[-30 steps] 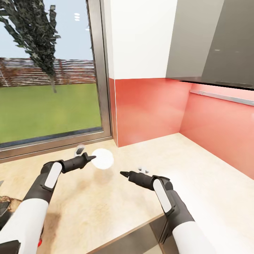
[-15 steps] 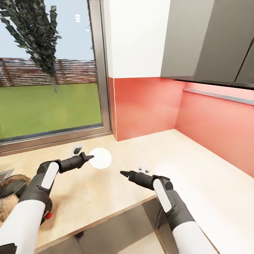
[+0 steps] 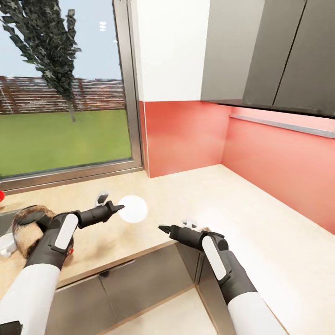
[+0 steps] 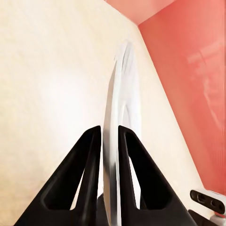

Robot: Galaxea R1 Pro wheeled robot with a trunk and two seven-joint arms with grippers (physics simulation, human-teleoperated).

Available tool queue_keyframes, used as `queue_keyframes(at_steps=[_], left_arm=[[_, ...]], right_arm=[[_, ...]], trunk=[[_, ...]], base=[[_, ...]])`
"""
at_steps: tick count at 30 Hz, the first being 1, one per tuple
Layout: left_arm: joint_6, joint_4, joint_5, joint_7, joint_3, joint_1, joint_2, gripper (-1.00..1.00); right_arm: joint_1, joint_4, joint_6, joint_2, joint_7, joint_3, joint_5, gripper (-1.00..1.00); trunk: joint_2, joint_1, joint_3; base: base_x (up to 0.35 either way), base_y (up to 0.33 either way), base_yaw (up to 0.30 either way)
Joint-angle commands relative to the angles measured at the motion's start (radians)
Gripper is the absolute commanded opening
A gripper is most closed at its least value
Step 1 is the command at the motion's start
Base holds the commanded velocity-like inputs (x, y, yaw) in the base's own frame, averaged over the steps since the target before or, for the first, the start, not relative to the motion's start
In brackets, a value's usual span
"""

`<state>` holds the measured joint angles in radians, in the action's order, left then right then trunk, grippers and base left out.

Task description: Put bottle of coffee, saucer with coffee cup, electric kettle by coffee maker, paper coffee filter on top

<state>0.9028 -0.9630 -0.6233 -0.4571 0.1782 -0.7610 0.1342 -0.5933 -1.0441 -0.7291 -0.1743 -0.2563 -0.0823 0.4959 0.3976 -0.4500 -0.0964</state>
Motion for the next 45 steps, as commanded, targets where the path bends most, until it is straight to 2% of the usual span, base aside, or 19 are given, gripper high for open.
queue_keyframes(at_steps=[1,21,24,27,28,29,30,32,33,34,36,37,38,41,45], left_arm=[[0.005,0.0,0.004,-0.003,0.002,-0.001,0.0,-1.0],[0.005,0.0,0.003,-0.003,0.006,0.0,0.003,-1.0],[0.006,0.001,0.004,-0.003,0.006,0.0,0.012,-1.0],[0.007,0.002,0.004,-0.003,0.005,0.003,0.016,-1.0],[0.007,0.005,0.004,-0.004,0.005,0.004,0.017,-1.0],[0.007,0.006,0.004,-0.004,0.004,0.004,0.017,-1.0],[0.007,0.008,0.004,-0.005,0.005,0.005,0.018,-1.0],[0.007,0.009,0.004,-0.005,0.005,0.005,0.018,-1.0],[0.007,0.009,0.003,-0.005,0.004,0.005,0.018,-1.0],[0.007,0.01,0.003,-0.005,0.004,0.005,0.019,-1.0],[0.007,0.009,0.002,-0.005,0.004,0.005,0.02,-1.0],[0.007,0.009,0.002,-0.005,0.004,0.005,0.02,-1.0],[0.007,0.009,0.002,-0.005,0.004,0.005,0.021,-1.0],[0.007,0.009,0.003,-0.014,0.004,0.005,0.022,-1.0],[0.007,0.01,0.005,-0.055,0.004,0.006,0.023,-1.0]], right_arm=[[-0.001,-0.001,-0.004,0.0,-0.002,0.001,-0.002,1.0],[-0.001,0.002,-0.004,0.0,-0.003,0.001,-0.002,1.0],[0.0,0.025,-0.004,0.0,-0.003,-0.002,-0.005,1.0],[0.0,0.177,-0.002,0.0,-0.004,-0.004,-0.007,1.0],[-0.001,0.276,0.001,0.0,-0.005,-0.011,-0.009,1.0],[-0.001,0.364,0.002,0.0,-0.004,-0.047,-0.012,1.0],[-0.001,0.446,0.008,0.0,-0.002,-0.114,-0.015,1.0],[0.0,0.548,0.04,0.0,-0.001,-0.179,-0.017,1.0],[0.0,0.614,0.078,0.0,0.0,-0.202,-0.018,1.0],[0.0,0.723,0.162,0.0,0.0,-0.222,-0.018,1.0],[0.0,0.86,0.296,0.0,0.0,-0.234,-0.019,1.0],[0.0,0.89,0.327,0.0,0.0,-0.236,-0.019,1.0],[0.0,0.955,0.41,0.0,0.0,-0.239,-0.021,1.0],[0.004,1.002,0.485,0.0,0.017,-0.242,-0.023,1.0],[0.042,1.019,0.517,0.025,0.151,-0.243,-0.022,1.0]], trunk=[[0.002,0.0,-0.002],[0.002,0.0,-0.002],[0.002,0.0,-0.002],[0.002,0.0,-0.002],[0.002,0.0,-0.002],[0.002,0.0,-0.002],[0.002,0.0,-0.002],[0.002,0.0,-0.002],[0.002,0.0,-0.002],[0.002,0.0,-0.002],[0.002,0.0,-0.002],[0.002,0.0,-0.002],[0.002,0.0,-0.002],[0.002,0.0,-0.002],[0.002,0.0,-0.002]], base=[[-0.336,-0.142,0.0],[-0.34,-0.064,0.0],[-0.344,0.064,0.0],[-0.344,0.119,0.0],[-0.344,0.128,0.0],[-0.344,0.129,0.0],[-0.344,0.13,0.0],[-0.344,0.129,0.0],[-0.344,0.12,0.0],[-0.344,0.115,0.0],[-0.344,0.111,0.0],[-0.344,0.11,0.0],[-0.344,0.109,0.0],[-0.317,0.091,0.0],[-0.206,0.025,0.0]])
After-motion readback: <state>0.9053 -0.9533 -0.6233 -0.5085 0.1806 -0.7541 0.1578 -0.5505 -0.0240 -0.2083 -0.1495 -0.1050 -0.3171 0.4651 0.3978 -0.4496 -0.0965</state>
